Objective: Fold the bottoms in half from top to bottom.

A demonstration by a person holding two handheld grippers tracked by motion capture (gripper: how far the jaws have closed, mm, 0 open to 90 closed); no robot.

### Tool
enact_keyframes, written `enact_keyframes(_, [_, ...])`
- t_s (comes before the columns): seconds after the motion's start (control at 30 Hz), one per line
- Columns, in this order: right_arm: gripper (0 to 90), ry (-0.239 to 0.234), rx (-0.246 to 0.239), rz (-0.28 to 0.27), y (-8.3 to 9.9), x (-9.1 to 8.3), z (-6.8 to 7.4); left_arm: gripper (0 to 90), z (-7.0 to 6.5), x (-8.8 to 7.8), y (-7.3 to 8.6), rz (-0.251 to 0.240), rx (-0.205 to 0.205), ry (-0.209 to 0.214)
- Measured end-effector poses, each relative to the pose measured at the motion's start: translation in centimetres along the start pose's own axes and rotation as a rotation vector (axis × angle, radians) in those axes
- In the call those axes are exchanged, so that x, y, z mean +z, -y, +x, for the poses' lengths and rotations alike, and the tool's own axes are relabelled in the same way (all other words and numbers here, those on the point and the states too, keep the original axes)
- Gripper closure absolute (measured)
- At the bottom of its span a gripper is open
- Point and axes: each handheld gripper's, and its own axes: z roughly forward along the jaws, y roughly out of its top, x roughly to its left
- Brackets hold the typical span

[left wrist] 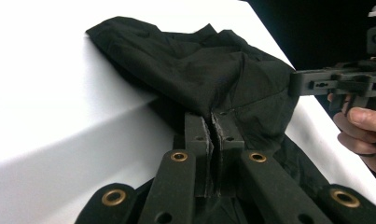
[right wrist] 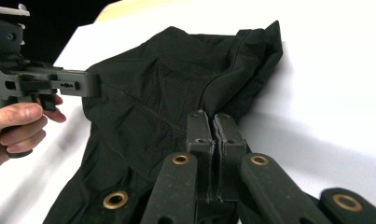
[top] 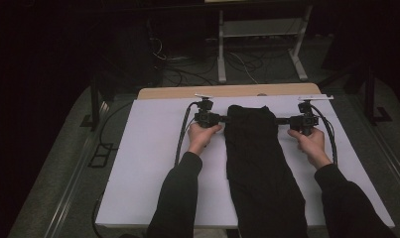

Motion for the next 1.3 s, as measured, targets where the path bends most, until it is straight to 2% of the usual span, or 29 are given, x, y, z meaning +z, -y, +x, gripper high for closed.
enact_keyframes(0.2, [85.6, -0.015, 0.014, -0.009, 0.6, -0.5, -0.2, 85.5, -0.6, -0.5, 0.7, -0.01, 0.011, 0.011])
enact_keyframes(0.37, [85.5, -0.008, -0.007, -0.011, 0.8, -1.0, 0.4, 85.5, -1.1, -1.0, 1.2, -0.01, 0.024, 0.022])
enact_keyframes(0.53, [85.5, -0.022, -0.007, -0.022, 1.5, -1.6, 0.9, 85.4, -1.7, -1.9, 2.1, -0.044, 0.026, 0.043])
enact_keyframes(0.6, [85.5, -0.012, -0.029, -0.009, 1.9, -1.8, 1.3, 85.5, -2.0, -2.1, 2.6, -0.05, 0.027, 0.051])
enact_keyframes(0.77, [85.5, -0.02, -0.036, -0.031, 2.6, -3.0, 2.0, 85.5, -2.8, -2.8, 3.5, -0.065, 0.022, 0.065])
enact_keyframes(0.97, [85.5, -0.029, -0.054, -0.034, 3.5, -4.2, 3.0, 85.5, -4.0, -3.6, 4.0, -0.057, 0.045, 0.066])
enact_keyframes(1.13, [85.5, -0.042, -0.049, -0.042, 4.1, -4.9, 3.2, 85.5, -5.0, -4.2, 3.9, -0.064, 0.057, 0.072])
enact_keyframes(1.3, [85.5, -0.047, -0.054, -0.045, 4.5, -5.7, 3.6, 85.4, -6.1, -4.5, 4.3, -0.051, 0.074, 0.072])
